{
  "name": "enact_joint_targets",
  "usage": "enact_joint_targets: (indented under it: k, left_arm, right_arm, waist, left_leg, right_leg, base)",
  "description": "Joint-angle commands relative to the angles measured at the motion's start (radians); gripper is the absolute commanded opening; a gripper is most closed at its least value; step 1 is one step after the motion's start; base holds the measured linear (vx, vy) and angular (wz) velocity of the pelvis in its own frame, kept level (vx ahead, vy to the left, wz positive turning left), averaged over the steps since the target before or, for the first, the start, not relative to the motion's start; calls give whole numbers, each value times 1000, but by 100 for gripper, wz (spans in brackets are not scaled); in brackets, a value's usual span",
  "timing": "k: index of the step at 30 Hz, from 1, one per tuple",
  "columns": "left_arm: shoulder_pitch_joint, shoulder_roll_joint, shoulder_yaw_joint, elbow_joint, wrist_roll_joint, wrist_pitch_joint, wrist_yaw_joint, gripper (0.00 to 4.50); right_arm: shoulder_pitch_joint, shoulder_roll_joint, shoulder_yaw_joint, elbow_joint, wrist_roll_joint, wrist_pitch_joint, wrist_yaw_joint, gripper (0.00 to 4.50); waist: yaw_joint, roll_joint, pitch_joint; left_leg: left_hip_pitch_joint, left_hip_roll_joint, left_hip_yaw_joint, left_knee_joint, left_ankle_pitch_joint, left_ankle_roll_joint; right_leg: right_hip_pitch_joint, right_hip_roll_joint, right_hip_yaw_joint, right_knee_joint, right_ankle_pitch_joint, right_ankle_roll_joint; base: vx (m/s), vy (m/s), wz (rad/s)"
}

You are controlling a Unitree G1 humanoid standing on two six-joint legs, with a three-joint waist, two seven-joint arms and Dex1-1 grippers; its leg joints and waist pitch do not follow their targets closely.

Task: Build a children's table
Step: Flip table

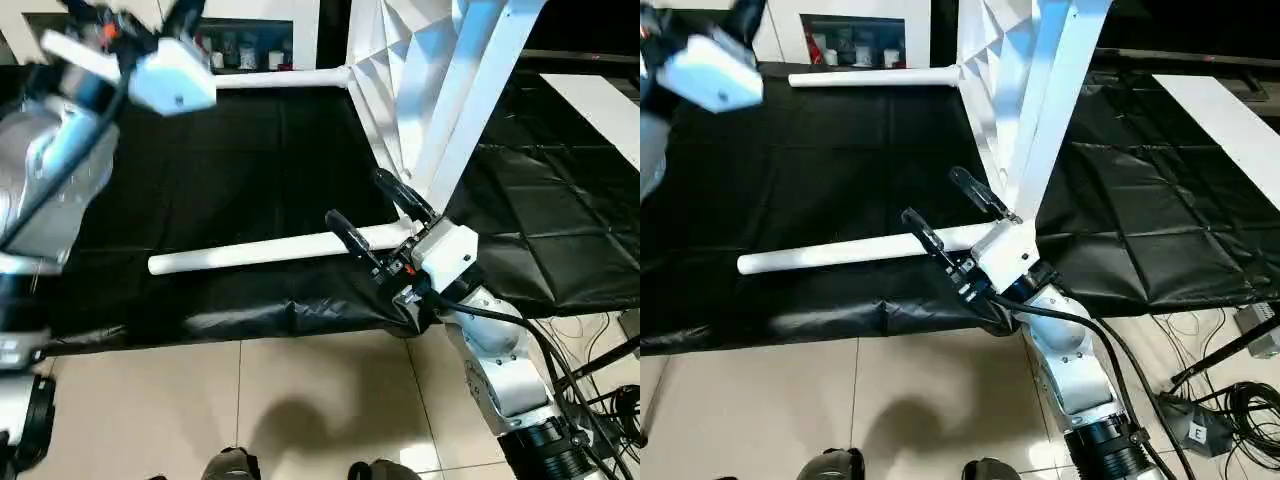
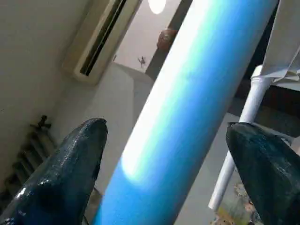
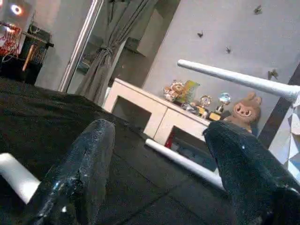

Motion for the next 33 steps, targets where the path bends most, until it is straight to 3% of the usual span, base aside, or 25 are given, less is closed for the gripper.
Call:
enact_joint_targets:
  k: [1,6,13,22,29,33]
  left_arm:
    - [-16,-9,12,-5,-19,-1,-19,422]
    - [-5,-22,8,-27,-60,9,-48,390]
    - [33,-59,22,-118,-129,106,-109,325]
    - [48,-85,31,-169,-178,201,-172,290]
    - [53,-90,32,-202,-218,333,-266,274]
    - [36,-116,50,-200,-281,476,-336,268]
  right_arm:
    - [-4,-2,-2,-16,11,16,14,348]
    - [-5,2,-2,-16,5,20,17,348]
    - [0,1,2,-10,-11,15,21,348]
    - [5,-1,7,-7,-24,12,29,348]
    - [11,-1,12,-11,-22,18,38,348]
    - [17,-11,18,-15,-23,20,50,348]
  waist:
    - [3,22,-84]
    - [4,20,-82]
    - [4,20,-80]
    - [9,25,-81]
    - [11,23,-79]
    - [14,22,-78]
  left_leg:
    - [32,20,-21,-70,-308,-18]
    - [33,20,-19,-71,-314,-16]
    - [34,21,-19,-73,-328,-22]
    - [34,20,-20,-73,-327,-24]
    - [34,20,-19,-74,-329,-21]
    - [34,18,-18,-74,-332,-19]
  right_leg:
    - [31,-45,37,-70,-154,-169]
    - [31,-46,38,-71,-166,-175]
    - [29,-47,39,-75,-205,-166]
    - [30,-46,38,-74,-194,-165]
    - [30,-46,39,-78,-218,-161]
    - [29,-48,39,-81,-255,-153]
  base:
    - [0,0,0]
    - [0,0,0]
    - [0,0,0]
    - [0,0,0]
    - [0,0,0]
    - [0,0,0]
